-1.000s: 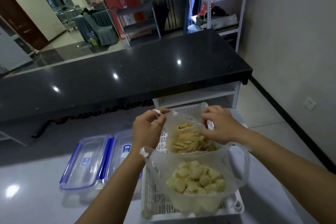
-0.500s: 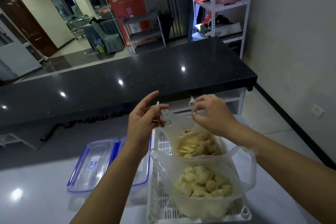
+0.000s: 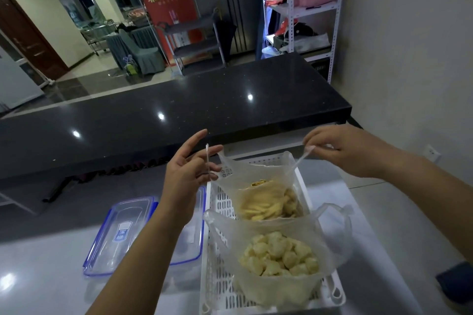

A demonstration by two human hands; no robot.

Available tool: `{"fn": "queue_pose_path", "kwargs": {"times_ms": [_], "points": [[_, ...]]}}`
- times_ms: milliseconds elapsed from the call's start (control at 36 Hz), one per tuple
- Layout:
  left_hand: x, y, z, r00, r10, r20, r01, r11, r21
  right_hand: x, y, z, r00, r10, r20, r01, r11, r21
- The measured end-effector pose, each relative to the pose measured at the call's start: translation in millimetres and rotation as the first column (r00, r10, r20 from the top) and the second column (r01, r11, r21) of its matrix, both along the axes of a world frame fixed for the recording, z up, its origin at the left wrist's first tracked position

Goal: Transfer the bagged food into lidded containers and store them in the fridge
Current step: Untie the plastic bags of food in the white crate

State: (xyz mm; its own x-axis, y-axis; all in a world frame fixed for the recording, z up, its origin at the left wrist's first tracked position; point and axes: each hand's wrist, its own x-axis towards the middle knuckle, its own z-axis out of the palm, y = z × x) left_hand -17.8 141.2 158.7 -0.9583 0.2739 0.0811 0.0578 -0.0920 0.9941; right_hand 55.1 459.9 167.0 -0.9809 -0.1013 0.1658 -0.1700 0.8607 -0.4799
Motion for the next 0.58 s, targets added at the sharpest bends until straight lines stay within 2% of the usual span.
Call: {"fn": "queue_pose_path", "kwargs": {"times_ms": [56,111,167,222,278,333,444,528,583], "points": [[1,1,1,1.000,-0.013,0.003,0.013,1.000,0.016,0,-6,-8,0.966,-0.088,-0.245,0.100,0.994,0.036],[3,3,3,1.000,-0.027,0.012,0.026,0.999,0.045,-1,-17,-18,0.913,-0.156,-0.376,0.135,0.987,-0.082],[5,3,4,0.999,-0.041,0.031,0.039,0.996,0.076,-3,-28,-28,0.927,-0.219,-0.304,0.085,0.914,-0.397],[7,2,4,0.997,-0.054,0.053,0.048,0.993,0.111,-4,-39,-33,0.961,-0.221,-0.167,0.045,0.720,-0.693],[10,0,4,0.995,-0.065,0.073,0.055,0.988,0.142,-5,-43,-32,0.973,-0.210,-0.097,0.039,0.563,-0.825],[12,-2,3,0.995,-0.070,0.077,0.057,0.986,0.154,-6,-43,-29,0.979,-0.195,-0.066,0.037,0.482,-0.875],[16,-8,1,0.995,-0.060,0.077,0.049,0.988,0.147,-10,-34,-29,0.990,-0.140,-0.006,0.054,0.422,-0.905],[18,-11,-1,0.995,-0.056,0.079,0.045,0.990,0.132,-12,-24,-28,0.997,0.009,0.078,0.069,0.374,-0.925],[18,-12,-1,0.995,-0.052,0.079,0.042,0.992,0.120,-14,-15,-25,0.984,0.109,0.142,0.088,0.393,-0.915]]}}
